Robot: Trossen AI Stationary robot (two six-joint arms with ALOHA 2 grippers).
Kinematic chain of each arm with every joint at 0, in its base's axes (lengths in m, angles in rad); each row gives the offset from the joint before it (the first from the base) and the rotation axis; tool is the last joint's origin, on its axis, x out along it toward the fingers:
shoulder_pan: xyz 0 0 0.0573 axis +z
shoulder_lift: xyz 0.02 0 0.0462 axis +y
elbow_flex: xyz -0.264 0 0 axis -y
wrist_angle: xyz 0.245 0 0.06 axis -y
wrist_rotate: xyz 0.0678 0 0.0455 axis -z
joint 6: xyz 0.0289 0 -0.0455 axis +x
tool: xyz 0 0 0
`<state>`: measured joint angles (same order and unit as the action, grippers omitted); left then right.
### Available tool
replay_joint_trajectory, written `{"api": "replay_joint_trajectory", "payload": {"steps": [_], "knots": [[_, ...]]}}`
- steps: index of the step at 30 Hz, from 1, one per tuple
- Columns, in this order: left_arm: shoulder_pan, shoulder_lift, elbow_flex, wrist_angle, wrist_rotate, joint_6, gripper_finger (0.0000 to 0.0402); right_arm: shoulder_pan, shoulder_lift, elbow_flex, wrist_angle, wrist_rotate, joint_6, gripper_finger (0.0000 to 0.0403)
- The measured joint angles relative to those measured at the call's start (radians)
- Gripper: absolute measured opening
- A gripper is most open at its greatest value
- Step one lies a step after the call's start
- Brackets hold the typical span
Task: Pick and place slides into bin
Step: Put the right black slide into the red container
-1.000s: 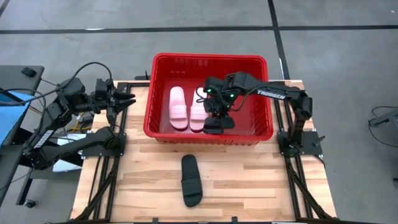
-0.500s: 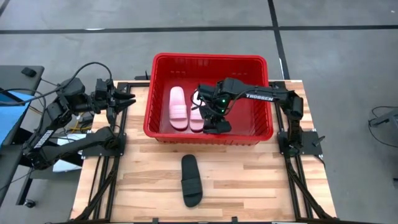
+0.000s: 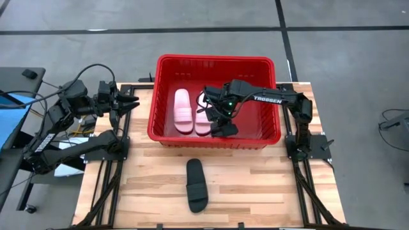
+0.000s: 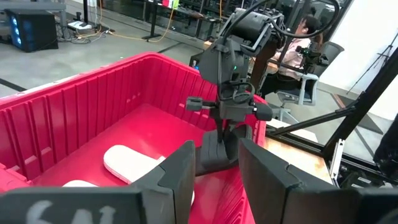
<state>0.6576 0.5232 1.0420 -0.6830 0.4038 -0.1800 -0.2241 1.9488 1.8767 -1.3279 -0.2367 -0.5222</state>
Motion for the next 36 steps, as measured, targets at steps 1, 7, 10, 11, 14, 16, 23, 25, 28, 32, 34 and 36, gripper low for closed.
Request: {"api": "replay_joint_trajectory", "payload": {"steps": [1,7,10,11,14,16,23,25,28,32,34,36], "knots": [[0.0,0.0,0.0,0.0,0.0,0.0,0.0114,0.0,0.0,0.0,0.001,0.003,0.008,0.0013],[0.0,0.0,0.0,0.0,0.0,0.0,0.0114,0.009,-0.002,0.0,-0.003,0.05,0.045,0.0004],[0.0,0.0,0.0,-0.001,0.0,0.0,0.0114,0.01,-0.021,0.003,-0.012,0.109,0.054,0.0003],[0.0,0.0,0.0,-0.001,0.0,0.0,0.0114,0.008,-0.025,0.012,-0.02,0.13,0.064,0.0002],[0.0,0.0,0.0,-0.001,0.0,0.0,0.0114,0.005,-0.029,0.052,-0.052,0.207,0.079,0.0002],[0.0,0.0,0.0,-0.003,0.001,0.001,0.0114,-0.001,-0.029,0.088,-0.084,0.256,0.082,0.0001],[0.0,0.0,0.0,-0.01,0.0,0.011,0.0114,-0.032,-0.03,0.137,-0.064,0.452,0.086,0.0001],[0.0,0.0,0.0,-0.01,0.0,0.012,0.0114,-0.045,-0.031,0.137,-0.035,0.475,0.073,0.0001],[0.0,0.0,0.0,-0.01,0.0,0.014,0.0114,-0.065,-0.031,0.137,0.016,0.478,0.046,0.0001],[0.0,0.0,0.0,-0.018,0.0,0.031,0.0114,-0.093,-0.031,0.135,0.091,0.491,0.0,0.0],[0.0,0.0,0.0,-0.027,0.0,0.04,0.0114,-0.108,-0.031,0.123,0.113,0.508,-0.03,0.0],[0.0,0.0,0.0,-0.034,0.0,0.04,0.0114,-0.131,-0.031,0.104,0.135,0.507,-0.033,0.0]]}}
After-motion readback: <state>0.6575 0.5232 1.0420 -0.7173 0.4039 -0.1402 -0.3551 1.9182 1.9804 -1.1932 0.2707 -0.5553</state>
